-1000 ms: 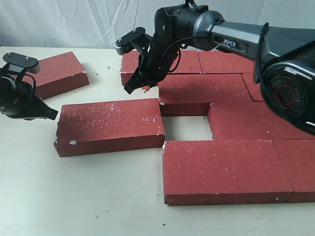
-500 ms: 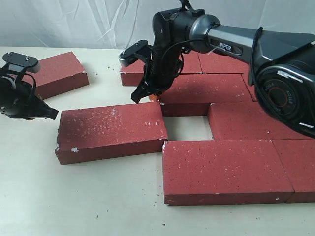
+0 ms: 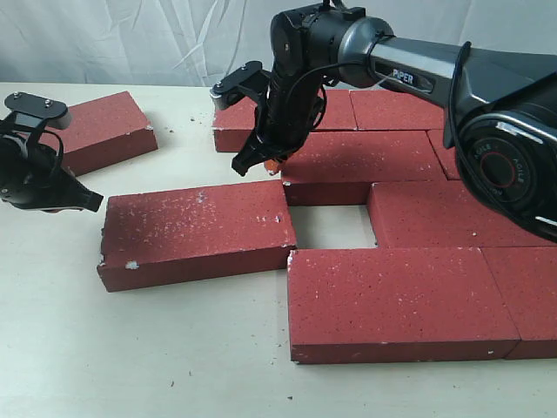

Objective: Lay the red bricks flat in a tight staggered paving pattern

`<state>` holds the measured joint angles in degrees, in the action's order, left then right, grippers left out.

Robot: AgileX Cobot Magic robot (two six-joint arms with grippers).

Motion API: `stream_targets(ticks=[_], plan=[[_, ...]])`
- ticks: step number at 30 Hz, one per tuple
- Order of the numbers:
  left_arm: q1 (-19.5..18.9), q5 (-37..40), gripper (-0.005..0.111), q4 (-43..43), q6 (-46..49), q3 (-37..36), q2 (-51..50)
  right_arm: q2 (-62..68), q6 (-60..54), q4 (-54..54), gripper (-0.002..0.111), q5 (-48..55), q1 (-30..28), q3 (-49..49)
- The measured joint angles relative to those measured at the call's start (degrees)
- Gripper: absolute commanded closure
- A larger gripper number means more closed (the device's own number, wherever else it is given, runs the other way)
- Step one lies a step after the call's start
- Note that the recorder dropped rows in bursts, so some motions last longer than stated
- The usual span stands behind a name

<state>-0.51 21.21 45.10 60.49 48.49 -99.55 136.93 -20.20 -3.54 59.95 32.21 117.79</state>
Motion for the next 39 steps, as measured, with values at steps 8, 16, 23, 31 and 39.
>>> stream_targets(ticks=[8, 16, 23, 31, 39], plan=[[0.0, 0.0, 0.107, 0.37, 0.0, 0.0, 0.0, -1.18, -0.32, 0.0, 0.109, -0.03, 0.0, 0.0], [0.0, 0.0, 0.107, 1.5, 0.0, 0.0, 0.0, 0.67, -4.23, -0.63, 0.109, -0.62, 0.0, 0.0], [0.0, 0.0, 0.107, 1.5, 0.0, 0.0, 0.0, 0.78, -4.36, -1.41, 0.109, 1.96, 0.0, 0.0], [0.0, -3.09, 0.107, -0.45, 0.0, 0.0, 0.0, 0.97, -4.46, -2.13, 0.109, 4.61, 0.0, 0.11], [0.0, -4.4, 0.107, -1.06, 0.0, 0.0, 0.0, -0.08, -4.46, -2.98, 0.109, 6.31, 0.0, 0.23]])
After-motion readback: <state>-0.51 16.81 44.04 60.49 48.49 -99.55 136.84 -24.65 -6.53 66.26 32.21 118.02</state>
